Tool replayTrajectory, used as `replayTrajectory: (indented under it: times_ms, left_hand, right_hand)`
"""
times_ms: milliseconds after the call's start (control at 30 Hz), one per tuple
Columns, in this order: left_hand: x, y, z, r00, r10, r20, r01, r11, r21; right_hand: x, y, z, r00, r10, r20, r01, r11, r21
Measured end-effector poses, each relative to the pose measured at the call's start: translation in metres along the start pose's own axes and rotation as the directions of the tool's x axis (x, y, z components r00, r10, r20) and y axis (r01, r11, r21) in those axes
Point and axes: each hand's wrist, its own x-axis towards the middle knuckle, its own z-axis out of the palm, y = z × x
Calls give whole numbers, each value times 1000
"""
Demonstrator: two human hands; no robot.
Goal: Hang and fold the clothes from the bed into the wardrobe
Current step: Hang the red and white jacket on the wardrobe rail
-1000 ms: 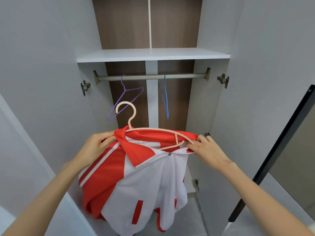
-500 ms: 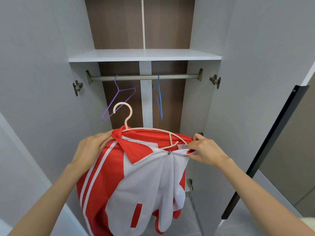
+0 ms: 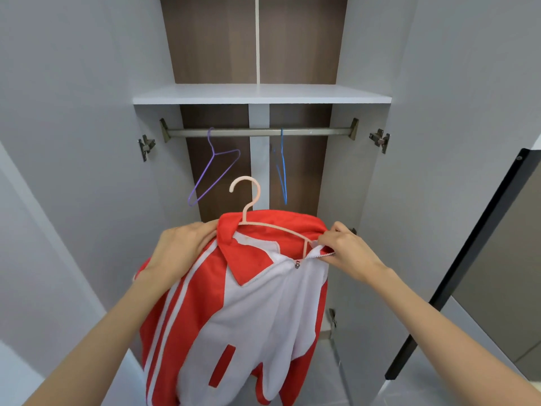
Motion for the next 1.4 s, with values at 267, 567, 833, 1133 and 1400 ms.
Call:
replayTrajectory:
  times_ms: [267,567,833,1133,1400]
  left_hand:
    - [12,55,16,995,-37,89,45,994,-97]
    - [18,46,-16,989,-145,2,130,879,-459]
    - [27,61,-17,997,12,78,32,837,-546]
    - [24,68,-9,999,37,-5,-34,866,-499]
    - [53,40,-21,968,-164,-190,34,835,-550]
  right_hand:
    - [29,-63,-12,892,-201,-406,264,959,104]
    - [28,-39,-38,977,119,-179,-73,967,243]
    - [25,-54,-48,956,181,-232,-98,939,331]
    - [20,-57,-47,948,238,-210,-117,877,465]
    - [2,-42,-37,993,72,-96,-38,949,312]
